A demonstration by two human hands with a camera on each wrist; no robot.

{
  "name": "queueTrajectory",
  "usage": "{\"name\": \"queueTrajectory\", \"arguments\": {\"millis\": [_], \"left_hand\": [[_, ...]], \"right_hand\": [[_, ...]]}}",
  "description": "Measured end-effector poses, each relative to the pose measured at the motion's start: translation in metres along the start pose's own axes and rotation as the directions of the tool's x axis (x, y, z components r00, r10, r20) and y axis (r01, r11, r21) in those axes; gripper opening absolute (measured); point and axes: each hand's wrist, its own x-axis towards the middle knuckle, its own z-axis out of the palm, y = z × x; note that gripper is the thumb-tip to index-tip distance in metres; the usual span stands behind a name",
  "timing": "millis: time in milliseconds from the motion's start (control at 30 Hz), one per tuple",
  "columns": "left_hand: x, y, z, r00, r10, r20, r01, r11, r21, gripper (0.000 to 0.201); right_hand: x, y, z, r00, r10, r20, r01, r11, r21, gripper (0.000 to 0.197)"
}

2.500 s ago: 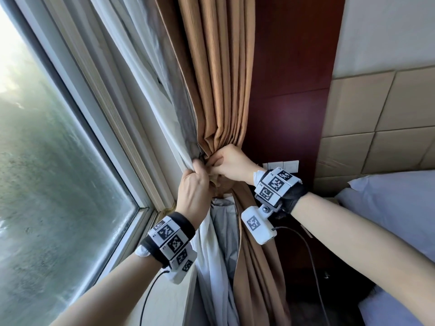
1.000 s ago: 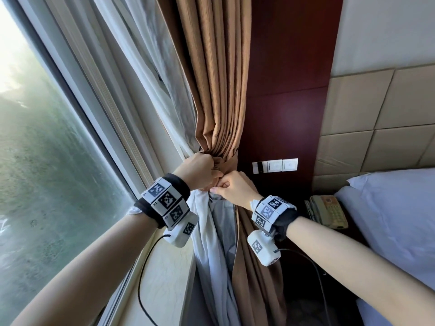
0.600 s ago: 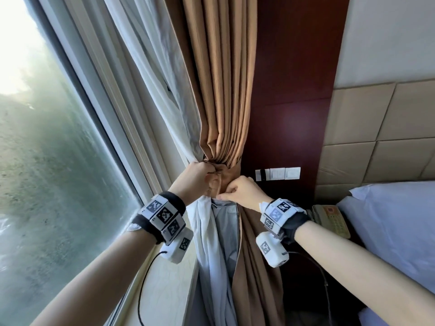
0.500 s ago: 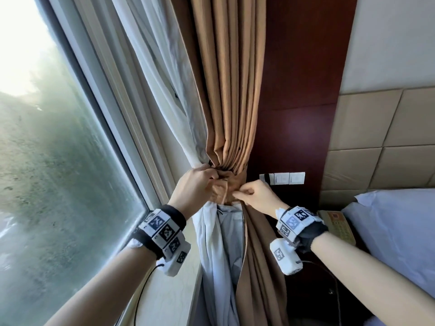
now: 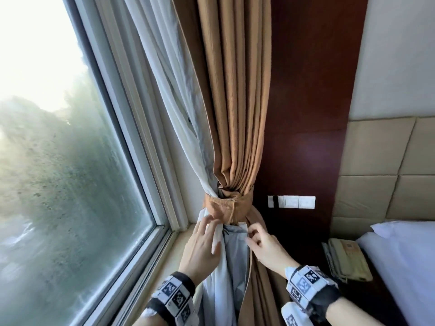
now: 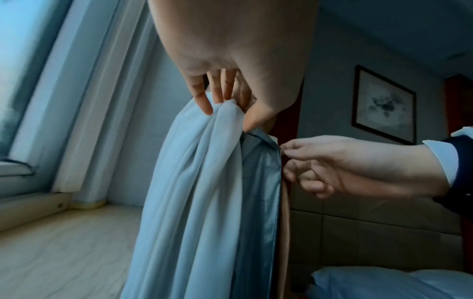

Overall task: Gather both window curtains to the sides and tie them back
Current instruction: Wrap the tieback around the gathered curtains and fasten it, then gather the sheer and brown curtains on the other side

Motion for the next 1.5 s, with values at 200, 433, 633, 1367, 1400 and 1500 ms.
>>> {"name": "queueTrajectory", "arguments": {"millis": [200,433,633,1367,1400,1500], "left_hand": [[-0.051,0.012,-0.014,0.947,-0.305,0.104,0.301,0.952,0.053,0.044],[-0.196,0.052,-0.057,0.749,-0.661,0.046,0.655,0.749,0.098,0.034],[-0.351,0.101,-0.137,0.492,-0.865,-0.098,0.87,0.489,0.059,0.035],[-0.94,0.648,-0.304,-0.571,-0.553,-0.607,0.801,-0.538,-0.263,0.029],[-0.954,0.658,-0.307,-0.584,-0.522,-0.621,0.789,-0.546,-0.282,0.031],[-0.985,0.671,-0.325,-0.609,-0.426,-0.669,0.766,-0.535,-0.356,0.049]], "right_hand": [[-0.024,-0.013,0.004,0.993,-0.032,-0.109,0.044,0.993,0.105,0.042],[-0.094,-0.048,0.041,0.947,-0.118,0.3,0.094,0.991,0.093,0.042],[-0.164,-0.153,0.108,0.723,-0.32,0.612,0.398,0.917,0.01,0.043],[-0.872,-0.416,0.249,-0.261,-0.778,0.572,0.547,0.369,0.752,0.081],[-0.89,-0.426,0.25,-0.259,-0.786,0.561,0.53,0.37,0.763,0.089],[-0.932,-0.472,0.255,-0.163,-0.848,0.505,0.498,0.371,0.784,0.104]]}}
